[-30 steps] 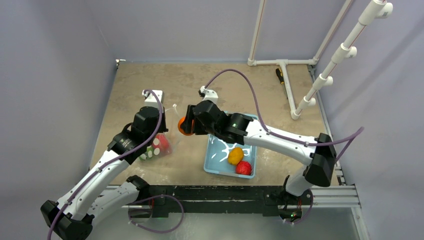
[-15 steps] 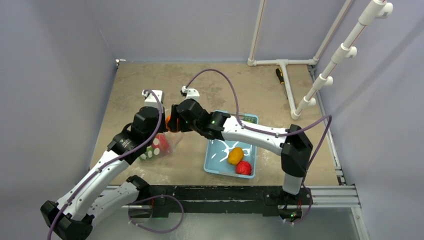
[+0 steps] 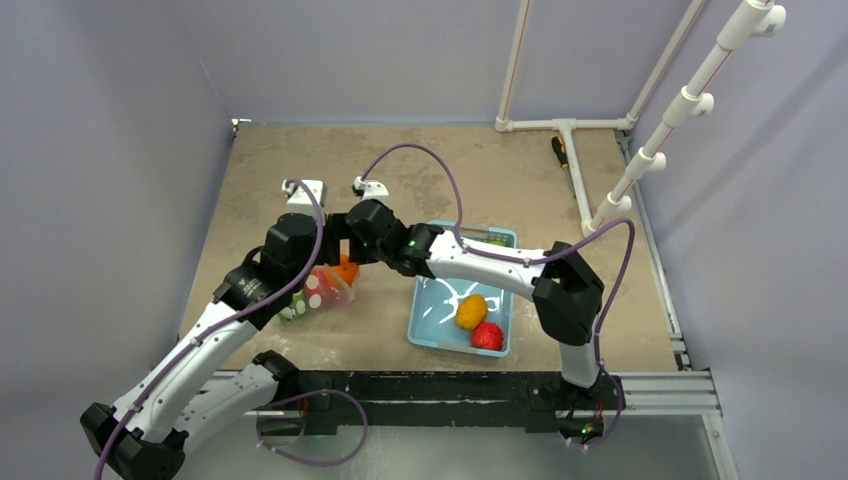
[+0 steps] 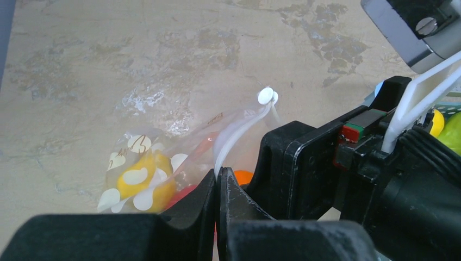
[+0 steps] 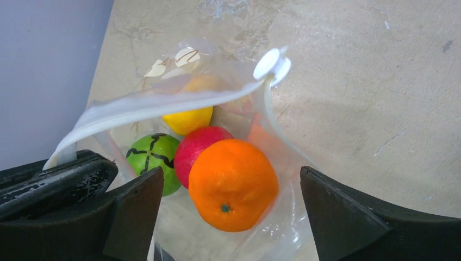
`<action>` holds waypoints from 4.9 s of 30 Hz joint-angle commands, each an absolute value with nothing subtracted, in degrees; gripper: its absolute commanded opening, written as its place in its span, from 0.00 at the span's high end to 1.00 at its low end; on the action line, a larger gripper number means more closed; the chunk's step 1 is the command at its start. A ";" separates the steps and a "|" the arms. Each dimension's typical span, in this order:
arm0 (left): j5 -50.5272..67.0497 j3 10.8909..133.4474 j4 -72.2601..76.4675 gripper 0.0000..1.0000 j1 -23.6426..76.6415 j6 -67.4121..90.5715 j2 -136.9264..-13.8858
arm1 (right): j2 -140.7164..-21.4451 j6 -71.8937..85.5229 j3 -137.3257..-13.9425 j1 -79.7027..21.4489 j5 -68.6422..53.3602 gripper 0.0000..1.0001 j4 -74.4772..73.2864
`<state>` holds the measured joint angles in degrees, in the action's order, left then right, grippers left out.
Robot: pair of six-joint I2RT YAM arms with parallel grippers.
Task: Place the food in the zip-top bag and seal the zipper
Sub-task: Place the fake fruit in the zipper food storage bag, then pick up the fake fruit from the bin, then place the fake fruit in the zipper food storage bag.
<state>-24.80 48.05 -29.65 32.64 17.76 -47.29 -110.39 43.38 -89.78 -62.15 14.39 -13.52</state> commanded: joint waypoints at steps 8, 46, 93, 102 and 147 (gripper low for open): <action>-24.56 48.12 -27.40 1.00 32.77 17.24 -46.84 | -105.34 43.71 -90.03 -61.70 16.26 0.03 -11.94; -23.64 48.13 -27.14 1.00 32.66 17.05 -48.28 | -75.37 64.59 -60.25 -61.70 25.20 0.14 -42.45; -22.85 48.05 -26.96 1.00 32.69 16.88 -47.99 | -85.88 65.23 -54.59 -58.44 26.20 0.57 -39.89; -23.09 48.10 -26.98 1.00 32.70 16.90 -48.08 | -83.20 63.60 -63.38 -57.39 28.65 0.73 -42.35; -25.55 48.09 -27.19 1.00 32.69 17.28 -46.58 | -103.43 45.57 -92.54 -58.97 7.19 0.75 -12.82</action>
<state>-24.14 48.03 -29.36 32.67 17.37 -47.46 -102.85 46.37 -90.83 -57.89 10.59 -17.06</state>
